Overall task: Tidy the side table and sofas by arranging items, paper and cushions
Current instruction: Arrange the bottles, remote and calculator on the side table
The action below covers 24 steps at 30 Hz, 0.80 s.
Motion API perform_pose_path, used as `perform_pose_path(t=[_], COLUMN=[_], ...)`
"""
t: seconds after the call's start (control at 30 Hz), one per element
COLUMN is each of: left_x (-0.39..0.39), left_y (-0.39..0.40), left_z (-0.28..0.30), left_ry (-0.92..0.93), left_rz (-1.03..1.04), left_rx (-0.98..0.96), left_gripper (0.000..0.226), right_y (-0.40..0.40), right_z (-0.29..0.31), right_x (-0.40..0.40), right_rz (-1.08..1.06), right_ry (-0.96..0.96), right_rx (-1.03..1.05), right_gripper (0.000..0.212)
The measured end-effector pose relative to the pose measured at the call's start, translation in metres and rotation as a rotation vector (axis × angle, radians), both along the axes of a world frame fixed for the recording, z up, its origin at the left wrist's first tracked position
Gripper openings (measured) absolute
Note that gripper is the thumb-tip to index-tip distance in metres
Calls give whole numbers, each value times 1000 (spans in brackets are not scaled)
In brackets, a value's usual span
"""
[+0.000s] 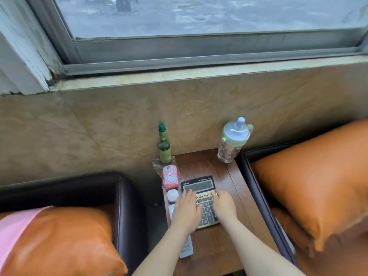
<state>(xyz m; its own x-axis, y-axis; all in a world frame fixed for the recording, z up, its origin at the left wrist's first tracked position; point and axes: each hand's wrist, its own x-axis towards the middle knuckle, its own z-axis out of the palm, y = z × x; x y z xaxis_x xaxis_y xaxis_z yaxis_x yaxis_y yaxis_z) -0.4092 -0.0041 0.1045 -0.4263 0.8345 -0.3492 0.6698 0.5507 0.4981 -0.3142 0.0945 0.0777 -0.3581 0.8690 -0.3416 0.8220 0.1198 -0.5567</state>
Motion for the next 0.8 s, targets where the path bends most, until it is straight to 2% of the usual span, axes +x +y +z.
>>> perform_pose_path(t=[0.33,0.57,0.8], left_x=[24,93,116], left_y=[-41,-89,-136], left_z=[44,63,70], left_ry=[214,212,219], left_rz=[100,236,275], left_rx=[29,-15,-29], left_gripper=[55,53,56], right_y=[-30,-67,-108], right_z=[53,71,87], right_x=[16,59,76], right_rz=[241,419,413], right_ry=[47,100,220], right_rx=[74,101,29], right_gripper=[42,34,25])
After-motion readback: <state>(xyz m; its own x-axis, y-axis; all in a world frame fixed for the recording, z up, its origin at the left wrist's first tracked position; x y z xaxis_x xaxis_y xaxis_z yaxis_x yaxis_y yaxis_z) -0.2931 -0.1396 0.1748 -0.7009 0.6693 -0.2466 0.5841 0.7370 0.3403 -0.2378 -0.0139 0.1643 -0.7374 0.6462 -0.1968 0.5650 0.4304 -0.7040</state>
